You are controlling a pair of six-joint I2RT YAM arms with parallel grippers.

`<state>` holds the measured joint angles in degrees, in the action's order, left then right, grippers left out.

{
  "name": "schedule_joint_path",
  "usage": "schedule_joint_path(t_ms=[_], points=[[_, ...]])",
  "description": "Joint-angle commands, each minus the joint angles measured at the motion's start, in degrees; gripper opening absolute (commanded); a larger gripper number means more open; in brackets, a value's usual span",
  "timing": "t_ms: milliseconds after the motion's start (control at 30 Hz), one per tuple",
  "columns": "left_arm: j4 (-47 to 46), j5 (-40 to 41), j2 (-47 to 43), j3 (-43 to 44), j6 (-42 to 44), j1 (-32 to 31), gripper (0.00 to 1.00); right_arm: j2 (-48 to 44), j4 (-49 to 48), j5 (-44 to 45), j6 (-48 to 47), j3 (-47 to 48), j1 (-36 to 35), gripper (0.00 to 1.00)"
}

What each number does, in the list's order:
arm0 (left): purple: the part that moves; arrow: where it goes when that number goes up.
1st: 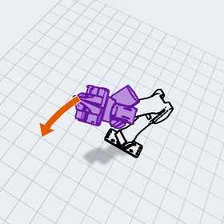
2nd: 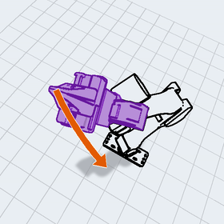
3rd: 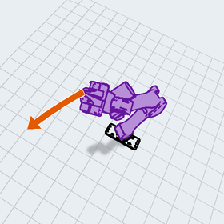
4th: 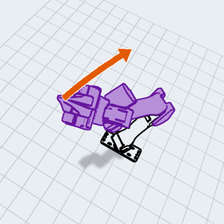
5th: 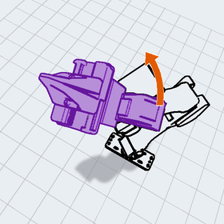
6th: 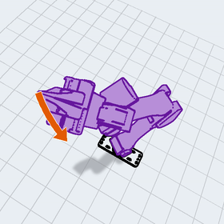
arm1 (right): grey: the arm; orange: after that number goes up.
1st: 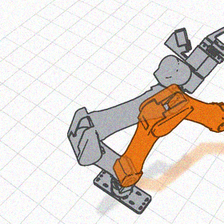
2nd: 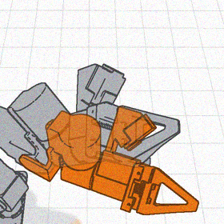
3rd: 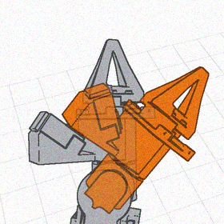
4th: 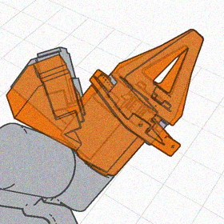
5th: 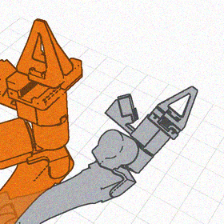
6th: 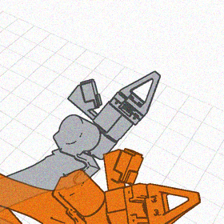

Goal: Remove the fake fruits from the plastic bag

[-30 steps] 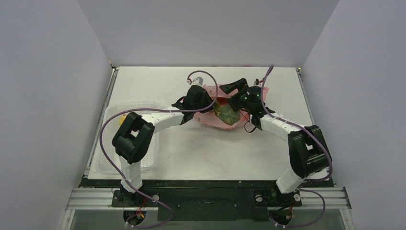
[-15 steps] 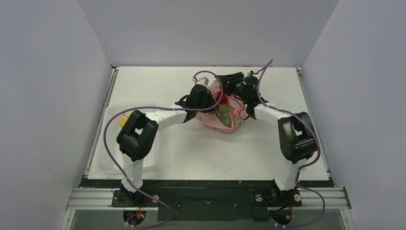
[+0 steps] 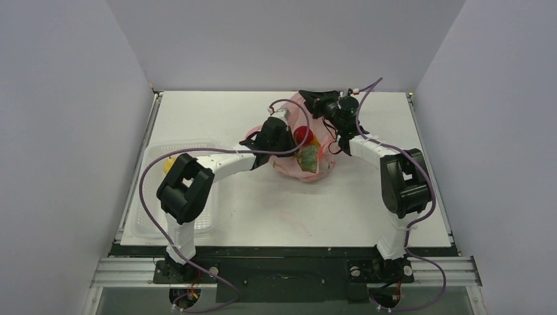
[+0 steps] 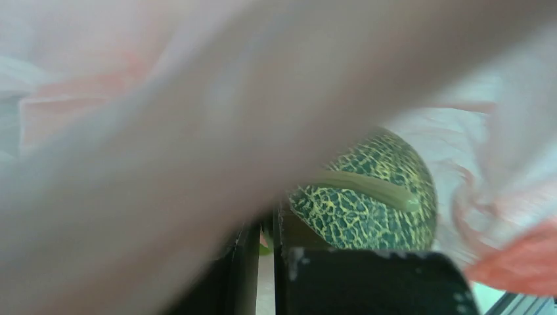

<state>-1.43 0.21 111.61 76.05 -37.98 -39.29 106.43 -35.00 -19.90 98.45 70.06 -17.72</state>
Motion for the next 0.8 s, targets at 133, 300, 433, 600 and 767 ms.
schedule_joint_path(t_ms=[133,300,433,600,767], points=[[-2.86,-3.61,-5.86,0.76,4.31,-1.06,0.0,2.08,1.75,-0.18,-4.63,7.32,0.68,0.04],[8.78,0.75,-1.13,10.98,11.49,-3.5,0.0,1.9,1.92,-5.07,-11.09,6.16,2.39,0.26],[10.28,3.03,0.14,12.28,9.84,-3.95,0.0,-1.65,11.38,-11.1,-21.18,6.62,4.22,0.41],[-3.29,3.36,-4.88,5.22,10.16,-2.68,0.0,-11.7,20.64,-9.02,-34.9,0.4,6.16,0.6],[-2.01,2.54,-6.42,9.2,11.13,-2.38,0.0,-15.52,30.12,-10.63,-48.47,-3.02,6.05,0.62]])
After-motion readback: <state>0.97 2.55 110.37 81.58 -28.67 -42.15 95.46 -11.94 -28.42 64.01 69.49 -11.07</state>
